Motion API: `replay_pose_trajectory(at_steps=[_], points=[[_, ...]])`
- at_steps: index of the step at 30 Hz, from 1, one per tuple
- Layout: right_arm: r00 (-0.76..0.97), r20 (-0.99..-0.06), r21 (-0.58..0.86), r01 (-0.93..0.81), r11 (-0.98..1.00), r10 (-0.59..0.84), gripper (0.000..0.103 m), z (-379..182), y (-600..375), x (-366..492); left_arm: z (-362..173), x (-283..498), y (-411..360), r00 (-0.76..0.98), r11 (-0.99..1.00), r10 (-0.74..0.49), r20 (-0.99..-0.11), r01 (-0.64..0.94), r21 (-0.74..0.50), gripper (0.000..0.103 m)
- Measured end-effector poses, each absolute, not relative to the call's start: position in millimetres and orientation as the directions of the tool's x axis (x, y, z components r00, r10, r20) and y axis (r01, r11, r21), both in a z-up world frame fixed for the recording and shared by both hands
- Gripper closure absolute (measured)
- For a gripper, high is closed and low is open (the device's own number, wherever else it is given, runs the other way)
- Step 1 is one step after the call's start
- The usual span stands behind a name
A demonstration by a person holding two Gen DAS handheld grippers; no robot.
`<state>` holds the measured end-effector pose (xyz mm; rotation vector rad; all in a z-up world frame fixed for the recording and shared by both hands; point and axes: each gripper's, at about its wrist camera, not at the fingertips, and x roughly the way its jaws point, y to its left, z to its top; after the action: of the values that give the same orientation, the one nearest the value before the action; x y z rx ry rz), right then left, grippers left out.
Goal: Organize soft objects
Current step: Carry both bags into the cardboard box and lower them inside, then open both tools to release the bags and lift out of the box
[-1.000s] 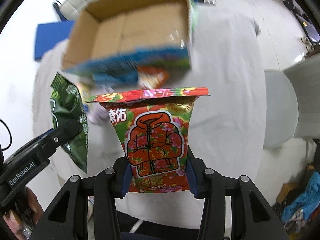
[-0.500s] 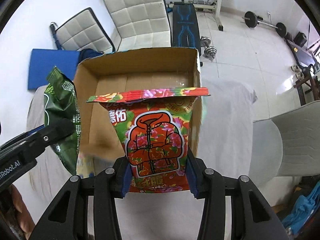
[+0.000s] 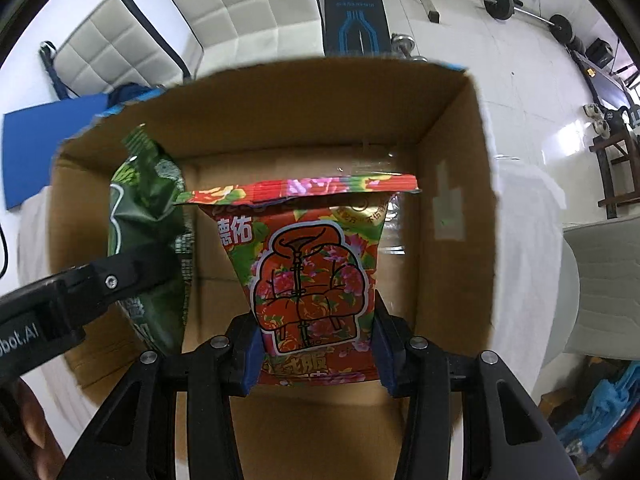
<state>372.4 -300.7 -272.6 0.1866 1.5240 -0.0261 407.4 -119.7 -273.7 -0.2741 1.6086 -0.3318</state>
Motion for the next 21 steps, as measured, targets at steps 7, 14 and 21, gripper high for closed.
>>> replay_pose_trajectory(at_steps=[7,14,21], points=[[0.035,-0.994,0.104,0.137,0.985,0.1,0.055,-300.2,-308.1,386.5,-298.5,422.2,-137.7,-0.135,0.928,-0.363,-0.922,0.042,-0.371,0.066],[0.013,-0.997,0.081,0.11,0.991,0.08,0.04,-312.4,-300.8,387.1,-294.3,423.3,-149.7,-0.147,0.939,-0.321,-0.936,0.078,-0.334,0.045],[0.033,-0.997,0.07,0.093,0.993,0.067,0.021,-292.4,-284.5,368.9,-261.8,414.0,-140.1,-0.071,0.951,-0.28,-0.957,0.114,-0.287,0.017]])
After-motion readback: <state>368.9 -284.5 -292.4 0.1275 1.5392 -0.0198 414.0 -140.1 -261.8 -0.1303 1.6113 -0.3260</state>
